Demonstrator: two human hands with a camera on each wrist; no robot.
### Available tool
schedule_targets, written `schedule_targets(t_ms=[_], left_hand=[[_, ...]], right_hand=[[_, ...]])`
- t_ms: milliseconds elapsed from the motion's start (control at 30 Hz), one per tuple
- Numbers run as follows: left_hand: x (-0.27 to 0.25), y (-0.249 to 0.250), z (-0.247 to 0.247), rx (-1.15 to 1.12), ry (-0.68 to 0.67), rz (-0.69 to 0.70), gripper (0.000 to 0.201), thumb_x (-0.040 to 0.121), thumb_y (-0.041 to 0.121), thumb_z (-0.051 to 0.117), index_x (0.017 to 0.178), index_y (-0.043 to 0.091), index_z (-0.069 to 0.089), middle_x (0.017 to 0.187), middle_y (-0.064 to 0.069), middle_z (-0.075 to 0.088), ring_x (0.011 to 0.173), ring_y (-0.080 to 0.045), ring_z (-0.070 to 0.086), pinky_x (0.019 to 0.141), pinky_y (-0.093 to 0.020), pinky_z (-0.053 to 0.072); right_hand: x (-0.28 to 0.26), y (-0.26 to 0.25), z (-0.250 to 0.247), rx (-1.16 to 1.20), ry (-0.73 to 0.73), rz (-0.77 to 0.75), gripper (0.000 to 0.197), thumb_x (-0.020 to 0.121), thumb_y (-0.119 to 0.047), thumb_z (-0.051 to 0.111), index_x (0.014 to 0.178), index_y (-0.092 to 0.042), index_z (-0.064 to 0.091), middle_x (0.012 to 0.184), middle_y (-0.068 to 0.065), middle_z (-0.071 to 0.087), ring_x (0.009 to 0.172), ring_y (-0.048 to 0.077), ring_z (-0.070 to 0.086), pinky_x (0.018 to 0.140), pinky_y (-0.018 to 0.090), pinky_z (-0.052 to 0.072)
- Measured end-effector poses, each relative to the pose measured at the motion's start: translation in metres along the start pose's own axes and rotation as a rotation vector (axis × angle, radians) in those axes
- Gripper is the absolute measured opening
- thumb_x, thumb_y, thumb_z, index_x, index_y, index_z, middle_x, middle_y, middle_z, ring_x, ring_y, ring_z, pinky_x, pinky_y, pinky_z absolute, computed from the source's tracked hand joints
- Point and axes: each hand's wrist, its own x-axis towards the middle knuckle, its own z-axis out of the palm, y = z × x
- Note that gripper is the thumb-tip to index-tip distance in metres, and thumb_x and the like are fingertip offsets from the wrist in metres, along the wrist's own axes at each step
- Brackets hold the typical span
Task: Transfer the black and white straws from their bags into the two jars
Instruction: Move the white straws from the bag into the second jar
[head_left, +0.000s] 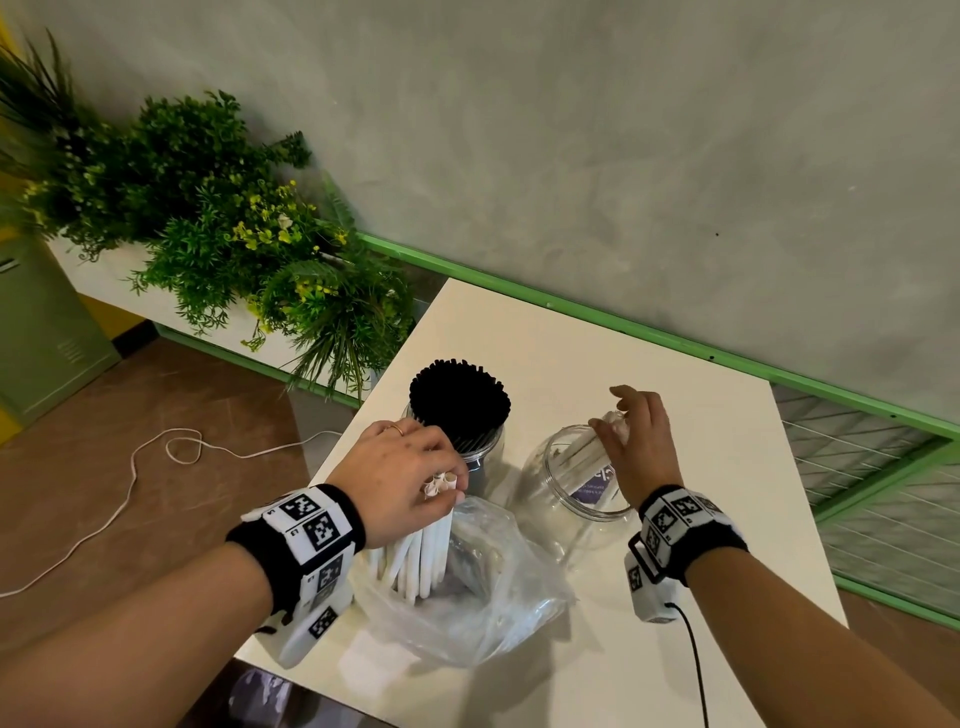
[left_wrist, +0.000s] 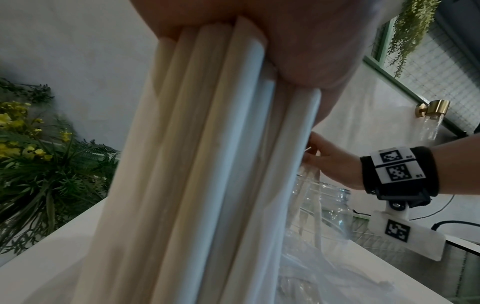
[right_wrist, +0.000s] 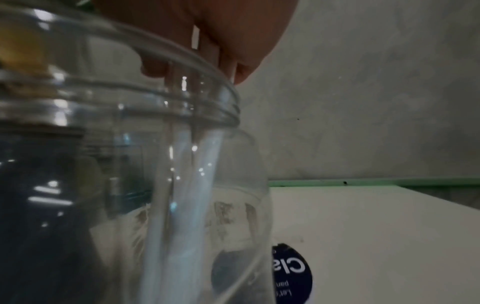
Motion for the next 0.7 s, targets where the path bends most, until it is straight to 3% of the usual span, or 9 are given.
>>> schedule_targets(t_ms=[133,200,267,333,400,533,633,700], left_hand=[[0.000,0.000,0.001,-0.004,0.014,-0.006,0.024,0.082,0.055,0.042,0.088,0.042,0.060,0.094,0.021,0.054,0.088,-0.009,0.051,0.084,-0.037,0.041],[-0.001,0.001,0.001,-0.007,0.018,-0.006,0.024,0.082,0.055,0.042,0.088,0.042,0.060,0.094,0.021,0.054,0.088,-0.009,0.051,0.084,-0.037,0.041],[-0.001,0.001,0.000,-0.005,0.015,-0.003,0.024,0.082,0.055,0.042,0.089,0.042,0.061,0.094,0.021,0.054,0.088,-0.009,0.052,0.085,-0.037,0.041],[-0.001,0.001,0.000,-0.003,0.013,-0.001,0.024,0.082,0.055,0.041,0.089,0.042,0.061,0.094,0.021,0.055,0.089,-0.009,0.052,0.085,-0.037,0.041],[-0.001,0.001,0.000,-0.008,0.013,-0.002,0.025,0.082,0.055,0.041,0.088,0.042,0.061,0.094,0.021,0.055,0.089,-0.009,0.052,0.085,-0.036,0.041],[-0.001,0.002,0.001,-0.008,0.021,-0.001,0.023,0.082,0.055,0.043,0.088,0.042,0.060,0.093,0.021,0.054,0.087,-0.009,0.051,0.084,-0.036,0.041],[-0.002,0.002,0.001,-0.007,0.026,-0.003,0.022,0.081,0.055,0.043,0.087,0.042,0.060,0.093,0.021,0.054,0.087,-0.008,0.051,0.084,-0.037,0.041],[-0.002,0.002,0.001,-0.007,0.025,-0.001,0.022,0.081,0.055,0.043,0.087,0.042,0.060,0.093,0.021,0.054,0.088,-0.009,0.051,0.085,-0.037,0.041]], right_hand=[[-0.002,-0.006,-0.001,0.187,-0.010,0.270,0.060,0.085,-0.026,0.071,0.136,-0.024,0.038,0.111,-0.006,0.053,0.092,0.012,0.054,0.081,0.024,0.041],[-0.001,-0.010,0.000,0.260,-0.010,0.381,0.047,0.084,-0.029,0.072,0.125,-0.024,0.049,0.101,-0.004,0.059,0.086,0.016,0.058,0.073,0.017,0.044],[0.000,-0.013,0.001,0.298,0.000,0.431,0.024,0.084,-0.029,0.072,0.103,-0.023,0.059,0.085,-0.005,0.062,0.081,0.019,0.060,0.060,0.004,0.040],[-0.001,-0.013,0.000,0.313,0.009,0.418,0.015,0.085,-0.027,0.071,0.094,-0.023,0.060,0.079,-0.006,0.062,0.076,0.019,0.060,0.053,0.003,0.039],[-0.002,-0.015,-0.001,0.340,0.001,0.435,0.014,0.086,-0.027,0.070,0.095,-0.022,0.060,0.081,-0.002,0.060,0.069,0.016,0.057,0.047,0.007,0.039],[-0.002,-0.016,-0.005,0.306,-0.023,0.419,0.021,0.084,-0.031,0.072,0.100,-0.022,0.062,0.088,-0.002,0.059,0.076,0.014,0.057,0.054,0.015,0.040],[0.002,-0.015,-0.004,0.288,-0.100,0.393,0.023,0.085,-0.030,0.071,0.103,-0.021,0.062,0.086,-0.005,0.056,0.074,0.004,0.053,0.058,0.011,0.039],[0.006,-0.015,-0.004,0.269,-0.108,0.373,0.021,0.086,-0.029,0.070,0.102,-0.019,0.062,0.085,-0.003,0.057,0.073,0.009,0.053,0.058,0.010,0.039]])
